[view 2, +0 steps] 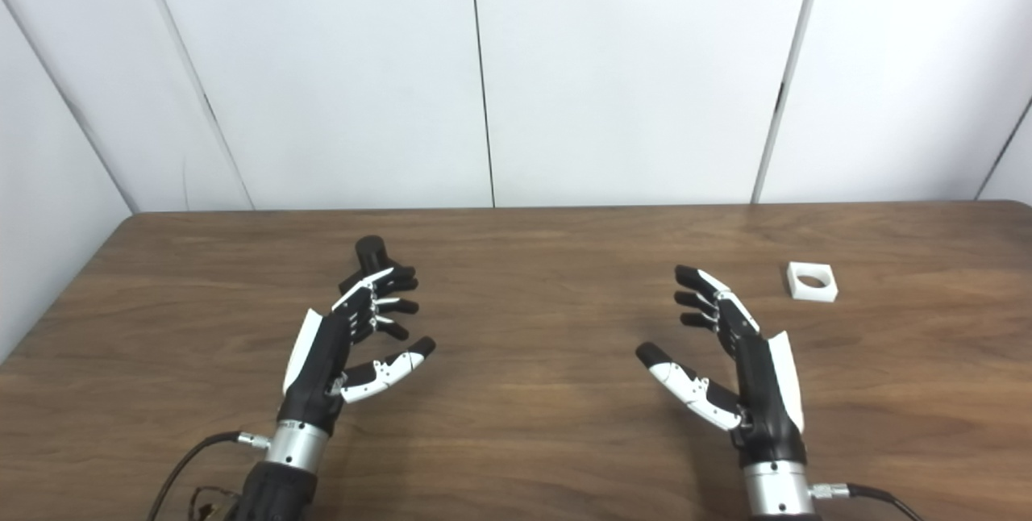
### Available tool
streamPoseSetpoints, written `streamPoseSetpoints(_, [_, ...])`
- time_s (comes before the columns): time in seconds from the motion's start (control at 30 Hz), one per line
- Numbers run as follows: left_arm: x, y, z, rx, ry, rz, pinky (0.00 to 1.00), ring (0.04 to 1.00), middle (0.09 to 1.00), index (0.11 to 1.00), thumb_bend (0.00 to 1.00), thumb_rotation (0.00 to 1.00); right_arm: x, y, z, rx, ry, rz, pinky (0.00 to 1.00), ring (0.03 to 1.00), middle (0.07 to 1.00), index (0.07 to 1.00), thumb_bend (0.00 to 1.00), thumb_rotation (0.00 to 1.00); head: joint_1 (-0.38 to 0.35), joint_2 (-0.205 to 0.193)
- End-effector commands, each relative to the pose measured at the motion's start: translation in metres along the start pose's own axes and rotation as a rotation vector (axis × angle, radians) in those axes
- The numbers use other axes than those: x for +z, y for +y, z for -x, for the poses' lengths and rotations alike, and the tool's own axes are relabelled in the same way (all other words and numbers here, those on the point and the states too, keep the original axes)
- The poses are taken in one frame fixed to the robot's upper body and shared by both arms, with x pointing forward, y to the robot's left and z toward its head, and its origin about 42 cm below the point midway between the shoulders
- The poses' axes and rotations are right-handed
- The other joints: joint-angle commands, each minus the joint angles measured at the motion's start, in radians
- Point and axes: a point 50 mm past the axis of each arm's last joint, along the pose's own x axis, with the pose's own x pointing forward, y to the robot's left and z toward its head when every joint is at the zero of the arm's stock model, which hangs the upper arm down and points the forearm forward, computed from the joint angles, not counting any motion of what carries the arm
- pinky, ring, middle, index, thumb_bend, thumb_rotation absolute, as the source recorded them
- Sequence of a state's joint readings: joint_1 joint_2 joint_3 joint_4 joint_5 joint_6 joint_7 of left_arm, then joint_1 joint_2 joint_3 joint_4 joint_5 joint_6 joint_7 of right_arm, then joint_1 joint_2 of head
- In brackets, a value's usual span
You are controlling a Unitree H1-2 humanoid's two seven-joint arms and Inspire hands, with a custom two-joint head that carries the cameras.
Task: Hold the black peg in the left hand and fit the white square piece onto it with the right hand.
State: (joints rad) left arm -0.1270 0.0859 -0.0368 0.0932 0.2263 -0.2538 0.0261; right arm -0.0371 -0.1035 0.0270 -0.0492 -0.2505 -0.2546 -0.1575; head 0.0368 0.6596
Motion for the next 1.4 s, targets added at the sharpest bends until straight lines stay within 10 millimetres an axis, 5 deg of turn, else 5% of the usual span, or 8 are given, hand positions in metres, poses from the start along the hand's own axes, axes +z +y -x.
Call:
streamPoseSetpoints(0.0, [0.007,0.006,-0.004,0.012,-0.060,-0.008,0.53,0.694,0.782,0.783,0.55,0.02,-0.022,-0.032,0.006,0.007,0.018,0.119,0.70,0.777,0.820,0.808,0.70,0.47,0.000,0.001])
streamPoseSetpoints(0.37, [0.008,0.008,-0.003,0.031,-0.056,-0.032,0.55,0.692,0.758,0.771,0.56,0.03,-0.021,-0.030,0.007,0.010,0.020,0.116,0.71,0.780,0.823,0.810,0.70,0.47,0.014,0.005])
streamPoseSetpoints(0.5, [0.010,0.016,-0.002,0.148,-0.036,-0.188,0.55,0.678,0.742,0.732,0.63,0.10,-0.022,-0.033,0.007,0.011,0.015,0.098,0.71,0.781,0.830,0.813,0.68,0.43,0.030,0.007])
streamPoseSetpoints(0.67, [0.015,0.031,-0.005,0.231,0.000,-0.311,0.69,0.752,0.761,0.710,0.70,0.20,-0.025,-0.033,0.007,0.009,0.018,0.110,0.70,0.769,0.817,0.803,0.70,0.45,0.037,0.005])
streamPoseSetpoints(1.2, [0.009,0.074,-0.028,0.261,0.039,-0.578,0.63,0.780,0.820,0.703,0.71,0.20,-0.026,-0.038,0.000,0.006,0.019,0.123,0.70,0.768,0.815,0.798,0.69,0.44,0.054,0.004])
streamPoseSetpoints(1.37, [0.002,0.083,-0.042,0.267,0.101,-0.699,0.79,0.930,0.928,0.746,0.73,0.31,-0.026,-0.038,-0.002,0.004,0.014,0.122,0.69,0.762,0.811,0.795,0.70,0.44,0.054,0.001])
